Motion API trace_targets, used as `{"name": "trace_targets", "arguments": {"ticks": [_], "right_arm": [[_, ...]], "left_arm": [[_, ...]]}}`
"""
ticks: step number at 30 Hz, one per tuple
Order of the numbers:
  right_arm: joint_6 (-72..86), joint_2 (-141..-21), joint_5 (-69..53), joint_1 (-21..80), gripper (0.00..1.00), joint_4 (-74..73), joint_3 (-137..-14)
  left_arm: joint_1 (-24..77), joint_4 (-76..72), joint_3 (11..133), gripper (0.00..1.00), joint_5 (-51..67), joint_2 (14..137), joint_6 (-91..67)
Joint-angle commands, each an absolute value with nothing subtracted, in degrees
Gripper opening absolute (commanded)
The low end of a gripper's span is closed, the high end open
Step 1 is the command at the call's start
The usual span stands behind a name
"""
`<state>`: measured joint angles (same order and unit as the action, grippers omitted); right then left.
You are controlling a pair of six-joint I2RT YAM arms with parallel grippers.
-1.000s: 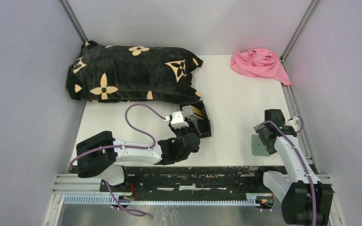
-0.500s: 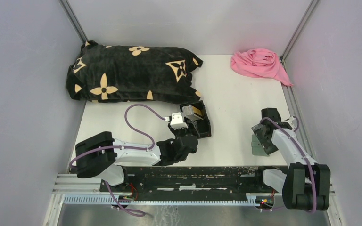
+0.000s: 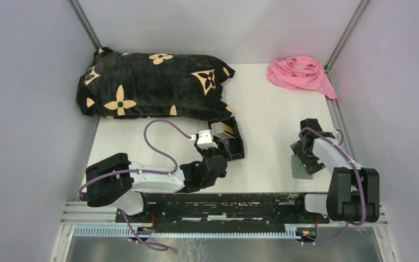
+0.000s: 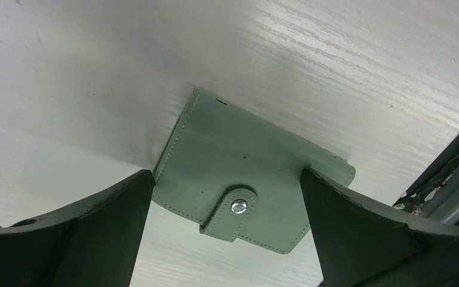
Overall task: Put the credit cards into the card holder
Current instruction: Move the card holder to the center of the board.
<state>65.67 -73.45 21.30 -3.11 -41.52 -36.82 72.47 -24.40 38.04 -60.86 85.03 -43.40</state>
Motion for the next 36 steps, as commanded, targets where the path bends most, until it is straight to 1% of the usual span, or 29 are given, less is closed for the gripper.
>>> {"name": "trace_targets", "arguments": {"ticks": [1,4,8,15,18,23,32,36], "right_arm": [[64.78,-78.21,20.06,-3.36,0.98,-31.97,-37.72],[61.31,-82.20,17.04,-3.33,0.94,-30.15,-38.80],[57.49,-85.79,12.01,-2.60,0.93,-27.38,-39.46],[56.21,-84.72,11.79,3.74,0.89,-26.02,-40.25],[57.32,-85.41,11.62,7.38,0.86,-25.59,-40.96],[60.28,-86.91,12.02,13.48,0.84,-24.69,-41.98],[67.75,-88.59,15.20,25.83,0.84,-25.57,-46.53],[71.14,-89.68,17.51,31.05,0.85,-26.81,-48.70]], "left_arm": [[72.63,-27.68,37.97,0.67,-62.95,84.96,-40.18],[72.47,-28.15,37.73,0.67,-63.26,85.05,-39.99],[72.25,-29.07,37.68,0.67,-63.20,85.19,-39.46],[72.16,-29.35,37.96,0.67,-62.47,85.77,-38.56],[72.16,-29.36,37.56,0.67,-61.55,85.53,-39.06],[72.18,-27.75,36.97,0.68,-60.59,84.46,-40.41],[72.23,-24.67,35.71,0.68,-59.44,83.24,-42.49],[72.26,-24.61,34.51,0.68,-58.87,82.97,-42.95]]}}
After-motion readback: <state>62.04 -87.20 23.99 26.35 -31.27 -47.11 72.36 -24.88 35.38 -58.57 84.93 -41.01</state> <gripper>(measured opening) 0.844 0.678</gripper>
